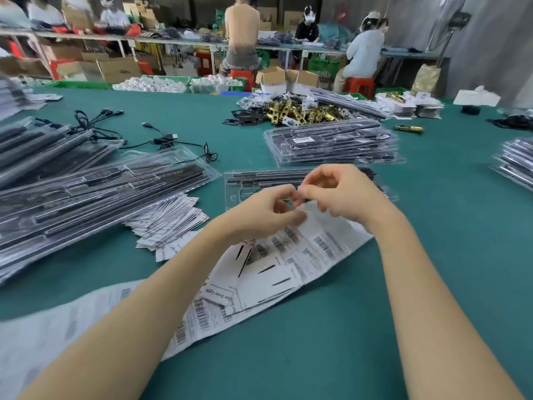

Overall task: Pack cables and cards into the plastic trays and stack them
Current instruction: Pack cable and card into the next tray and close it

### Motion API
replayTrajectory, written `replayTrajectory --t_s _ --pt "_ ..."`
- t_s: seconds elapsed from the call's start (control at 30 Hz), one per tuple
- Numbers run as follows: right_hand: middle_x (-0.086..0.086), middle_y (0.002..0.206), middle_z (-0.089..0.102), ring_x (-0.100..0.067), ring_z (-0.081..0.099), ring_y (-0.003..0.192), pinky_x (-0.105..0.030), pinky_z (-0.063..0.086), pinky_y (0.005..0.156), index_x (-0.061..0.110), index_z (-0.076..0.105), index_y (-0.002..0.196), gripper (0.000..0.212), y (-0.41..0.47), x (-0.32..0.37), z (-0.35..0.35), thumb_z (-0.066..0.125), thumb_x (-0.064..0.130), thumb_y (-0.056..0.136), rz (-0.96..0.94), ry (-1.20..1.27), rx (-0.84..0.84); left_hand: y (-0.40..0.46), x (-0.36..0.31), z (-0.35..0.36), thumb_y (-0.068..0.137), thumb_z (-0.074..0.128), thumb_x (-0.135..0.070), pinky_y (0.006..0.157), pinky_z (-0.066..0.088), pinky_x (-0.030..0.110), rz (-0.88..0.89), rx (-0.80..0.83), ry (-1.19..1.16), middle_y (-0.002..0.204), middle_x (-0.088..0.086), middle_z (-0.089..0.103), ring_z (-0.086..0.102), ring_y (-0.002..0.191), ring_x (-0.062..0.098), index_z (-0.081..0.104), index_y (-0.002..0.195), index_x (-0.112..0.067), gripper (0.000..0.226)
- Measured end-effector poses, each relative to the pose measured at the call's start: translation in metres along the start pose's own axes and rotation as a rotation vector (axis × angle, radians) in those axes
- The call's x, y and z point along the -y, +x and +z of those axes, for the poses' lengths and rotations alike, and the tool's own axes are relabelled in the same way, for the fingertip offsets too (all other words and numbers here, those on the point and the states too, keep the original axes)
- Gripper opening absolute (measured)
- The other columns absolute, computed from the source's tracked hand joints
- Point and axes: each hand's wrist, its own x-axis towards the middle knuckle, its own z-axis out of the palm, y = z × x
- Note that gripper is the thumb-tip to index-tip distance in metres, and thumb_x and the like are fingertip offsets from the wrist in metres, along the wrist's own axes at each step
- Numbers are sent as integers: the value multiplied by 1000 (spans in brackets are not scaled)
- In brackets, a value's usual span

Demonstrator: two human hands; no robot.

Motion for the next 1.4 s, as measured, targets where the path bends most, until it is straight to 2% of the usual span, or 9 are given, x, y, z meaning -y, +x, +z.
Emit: replayTrajectory --t_s 0.1,0.2,0.43,0.57,0.7,0.87,1.03,1.17,1.4 --pt "6 77 75 -5 68 60 -15 48 49 22 73 90 3 -4 -3 -2 75 25 88 27 -71 178 2 7 -2 99 58 -38 64 48 26 -7 -99 15 88 1 72 59 67 5 55 101 -29 10" --pt "9 83 76 -1 66 62 -11 47 51 26 76 89 7 -5 -8 -6 78 20 85 26 -63 250 2 14 -8 103 51 -37 55 48 15 -55 -144 7 90 -5 66 55 58 -8 55 102 -30 7" --pt "24 97 73 7 65 80 -22 47 78 43 73 103 31 -5 -15 -9 86 36 76 -5 -146 343 1 18 -16 89 68 -53 53 36 21 -130 -120 -204 70 -7 59 47 57 9 53 100 -23 35" --pt "22 102 73 4 66 90 -7 46 67 40 74 104 26 -3 -13 -4 83 35 80 -53 -96 292 -3 20 -20 100 58 -42 48 37 16 -107 -19 -263 70 -11 68 53 53 6 40 112 -14 36" --pt "23 105 71 -1 63 100 -20 46 78 40 74 102 27 -3 -13 -1 83 34 78 -70 -106 227 -4 21 -24 102 55 -39 55 46 28 -90 7 -378 93 14 76 67 71 23 36 107 -18 29" --pt "27 104 68 2 58 103 -22 44 78 44 74 97 27 -3 -15 0 85 37 73 -82 -174 143 -7 23 -29 100 56 -43 50 42 24 -58 40 -418 94 17 73 59 68 22 45 100 -32 17" --pt "26 97 71 0 59 92 -22 46 73 44 76 89 15 -2 -16 -8 83 38 77 -114 -129 105 -5 25 -28 102 55 -35 54 48 29 -61 56 -524 99 22 74 68 76 25 35 101 -25 23" --pt "20 91 72 -5 59 84 -16 47 71 40 79 88 15 -4 -14 -4 85 35 76 -104 -98 147 -4 25 -24 101 58 -19 44 45 21 -79 9 -657 85 15 74 68 63 22 32 106 -19 26" --pt "21 105 63 -1 53 98 -14 38 74 42 77 93 22 -3 -13 -12 85 28 78 -149 -145 33 2 21 -18 95 64 -5 69 55 42 -178 -51 -752 103 16 72 69 82 28 43 122 -13 35"
